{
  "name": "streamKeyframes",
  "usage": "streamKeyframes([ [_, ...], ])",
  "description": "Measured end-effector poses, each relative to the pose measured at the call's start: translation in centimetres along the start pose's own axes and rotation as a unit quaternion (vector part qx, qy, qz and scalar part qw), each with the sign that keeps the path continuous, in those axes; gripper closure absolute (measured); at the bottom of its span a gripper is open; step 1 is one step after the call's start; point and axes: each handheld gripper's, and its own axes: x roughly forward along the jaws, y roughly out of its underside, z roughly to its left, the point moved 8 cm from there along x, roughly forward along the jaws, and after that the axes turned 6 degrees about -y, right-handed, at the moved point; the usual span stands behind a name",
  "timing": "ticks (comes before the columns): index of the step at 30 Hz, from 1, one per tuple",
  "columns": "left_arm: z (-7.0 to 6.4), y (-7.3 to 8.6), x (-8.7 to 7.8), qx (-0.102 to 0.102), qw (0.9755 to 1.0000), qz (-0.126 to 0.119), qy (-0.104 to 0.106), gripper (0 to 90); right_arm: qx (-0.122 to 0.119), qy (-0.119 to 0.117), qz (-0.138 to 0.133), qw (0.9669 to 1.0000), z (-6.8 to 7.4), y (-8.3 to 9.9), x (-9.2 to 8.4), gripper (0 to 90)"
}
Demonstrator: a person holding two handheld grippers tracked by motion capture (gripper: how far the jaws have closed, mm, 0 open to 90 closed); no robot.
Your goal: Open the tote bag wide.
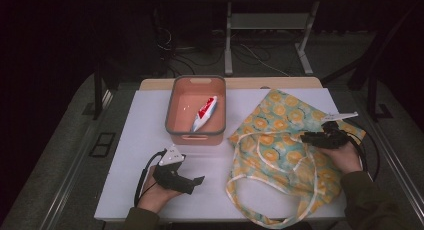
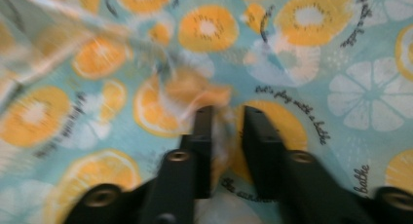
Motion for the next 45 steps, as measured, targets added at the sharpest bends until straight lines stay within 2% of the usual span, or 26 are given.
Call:
streamKeyframes([
  [1,0.0,0.0,0.0,0.0,1.0,0.0,0.0,0.0,0.0,0.0,0.0,1.0,0.0,0.0,0.0,58.0],
  [2,0.0,0.0,0.0,-0.001,1.0,-0.001,0.0,0.0,-0.002,-0.005,-0.022,0.9998,0.5,-0.8,-1.0,48.7],
  [4,0.1,0.0,0.0,-0.001,1.0,-0.001,0.0,0.0,-0.006,0.0,-0.03,0.9995,0.8,-1.2,-1.5,45.8],
  [5,0.1,0.0,0.0,-0.001,1.0,-0.001,0.0,0.0,-0.016,-0.017,-0.041,0.9989,2.1,-1.8,-2.6,43.4],
  [7,0.1,0.0,0.0,-0.001,1.0,-0.001,0.0,0.0,-0.031,-0.037,-0.046,0.9978,3.8,-2.0,-3.2,42.4],
  [8,0.1,0.0,0.0,-0.001,1.0,-0.001,0.0,0.0,-0.041,-0.045,-0.042,0.9973,4.7,-1.9,-3.4,41.3],
  [9,0.0,0.0,-0.1,-0.001,1.0,-0.001,0.0,0.0,-0.041,-0.045,-0.042,0.9973,4.7,-1.9,-3.4,41.3],
  [10,0.0,0.0,-0.1,0.0,1.0,-0.001,0.0,0.0,-0.051,-0.049,-0.037,0.9968,5.6,-1.8,-3.5,40.8],
  [11,0.0,0.0,-0.1,0.0,1.0,-0.001,0.0,0.0,-0.068,-0.069,-0.032,0.9948,7.7,-1.5,-3.4,40.0],
  [14,0.0,0.0,-0.1,0.001,1.0,0.0,0.001,0.0,-0.093,-0.1,-0.014,0.9905,10.6,-0.6,-2.9,40.4],
  [15,0.0,0.0,-0.1,0.001,1.0,0.0,0.001,0.0,-0.093,-0.1,-0.014,0.9905,10.6,-0.6,-2.9,40.4],
  [16,0.0,0.0,-0.1,0.001,1.0,-0.001,0.001,0.0,-0.107,-0.121,0.002,0.9868,12.3,0.3,-2.3,40.9],
  [18,0.0,0.0,-0.1,0.001,1.0,0.0,0.002,0.0,-0.126,-0.134,0.021,0.9827,13.6,1.2,-1.6,41.6],
  [19,0.0,0.0,-0.1,0.001,1.0,0.0,0.002,0.0,-0.126,-0.134,0.021,0.9827,13.6,1.2,-1.6,41.6],
  [21,-0.1,0.0,-0.1,0.002,1.0,0.0,0.002,0.0,-0.142,-0.136,0.042,0.9796,14.4,2.1,-0.6,42.5],
  [24,-0.1,0.0,-0.1,0.003,1.0,0.0,0.002,0.0,-0.159,-0.131,0.076,0.9755,14.8,3.4,0.8,44.2],
  [26,-0.2,0.0,0.0,0.002,1.0,0.001,0.004,0.0,-0.161,-0.131,0.079,0.975,14.8,3.6,1.0,44.7],
  [30,-0.2,0.0,0.1,0.003,1.0,0.002,0.005,0.0,-0.177,-0.136,0.09,0.9706,15.3,4.1,1.8,49.1],
  [31,-0.3,0.0,0.1,0.003,1.0,0.002,0.005,0.0,-0.182,-0.138,0.095,0.969,15.5,4.3,2.2,49.5],
  [32,-0.3,0.0,0.1,0.003,1.0,0.002,0.005,0.0,-0.199,-0.129,0.108,0.9653,15.7,4.7,2.6,51.4],
  [33,-0.3,0.0,0.0,0.003,1.0,0.001,0.005,0.0,-0.199,-0.129,0.108,0.9653,15.7,4.7,2.6,51.4],
  [34,-0.3,0.0,0.0,0.003,1.0,0.001,0.004,0.0,-0.21,-0.122,0.107,0.9641,15.7,4.7,2.6,55.2],
  [37,-0.2,0.0,0.1,0.003,1.0,0.002,0.004,0.0,-0.213,-0.116,0.102,0.9649,15.6,4.7,2.6,68.7],
  [41,-0.3,0.0,0.1,0.003,1.0,0.003,0.004,0.0,-0.206,-0.121,0.095,0.9663,15.7,4.6,2.8,86.5],
  [42,-0.3,0.0,0.1,0.003,1.0,0.002,0.004,0.0,-0.202,-0.124,0.093,0.9668,15.8,4.6,2.9,89.3],
  [45,-0.3,0.0,0.1,0.003,1.0,0.003,0.004,0.0,-0.198,-0.132,0.093,0.9668,16.0,4.6,2.9,89.8],
])
